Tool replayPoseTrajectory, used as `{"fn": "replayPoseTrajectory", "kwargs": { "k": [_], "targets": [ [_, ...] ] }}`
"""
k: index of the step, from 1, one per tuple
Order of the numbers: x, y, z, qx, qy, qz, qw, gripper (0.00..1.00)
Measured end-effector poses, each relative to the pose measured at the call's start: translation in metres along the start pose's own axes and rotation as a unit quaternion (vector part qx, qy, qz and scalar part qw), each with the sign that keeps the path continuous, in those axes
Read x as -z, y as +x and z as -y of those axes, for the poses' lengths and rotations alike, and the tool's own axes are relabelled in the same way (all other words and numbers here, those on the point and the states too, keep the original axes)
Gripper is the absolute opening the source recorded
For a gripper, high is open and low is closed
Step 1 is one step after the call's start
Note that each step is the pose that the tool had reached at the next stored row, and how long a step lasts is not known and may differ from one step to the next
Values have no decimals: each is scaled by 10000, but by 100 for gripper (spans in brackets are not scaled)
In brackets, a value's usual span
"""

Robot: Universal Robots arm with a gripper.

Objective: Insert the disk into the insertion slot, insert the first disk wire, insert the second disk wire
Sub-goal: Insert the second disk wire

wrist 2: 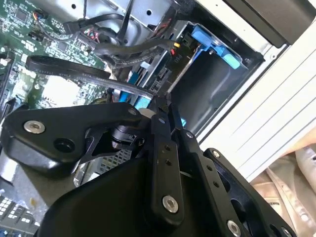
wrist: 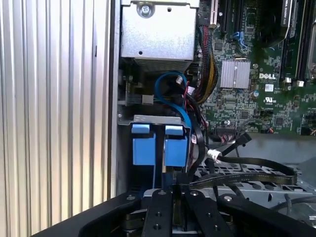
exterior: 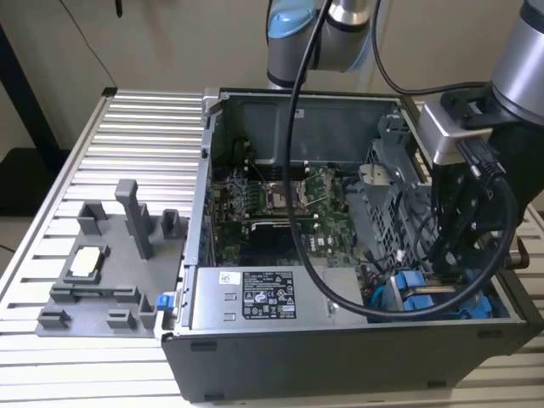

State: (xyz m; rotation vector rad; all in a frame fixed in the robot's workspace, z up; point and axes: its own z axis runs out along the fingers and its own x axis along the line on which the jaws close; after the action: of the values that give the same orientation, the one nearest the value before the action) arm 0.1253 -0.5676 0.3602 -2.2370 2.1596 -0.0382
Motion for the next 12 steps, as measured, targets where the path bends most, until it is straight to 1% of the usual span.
{"fn": "replayPoseTrajectory", "kwargs": {
  "k": [1,2,3,7,9,12],
  "targets": [
    [-1,0,0,-18,2,52,10000,16],
    [-1,2,0,-34,3,89,10000,16],
    [-2,5,0,-49,4,115,9999,16],
    [-2,9,0,-60,4,117,9999,16],
    [-4,21,17,-62,1,117,9999,16],
    [-7,38,55,-65,-19,118,9999,16]
  ]
}}
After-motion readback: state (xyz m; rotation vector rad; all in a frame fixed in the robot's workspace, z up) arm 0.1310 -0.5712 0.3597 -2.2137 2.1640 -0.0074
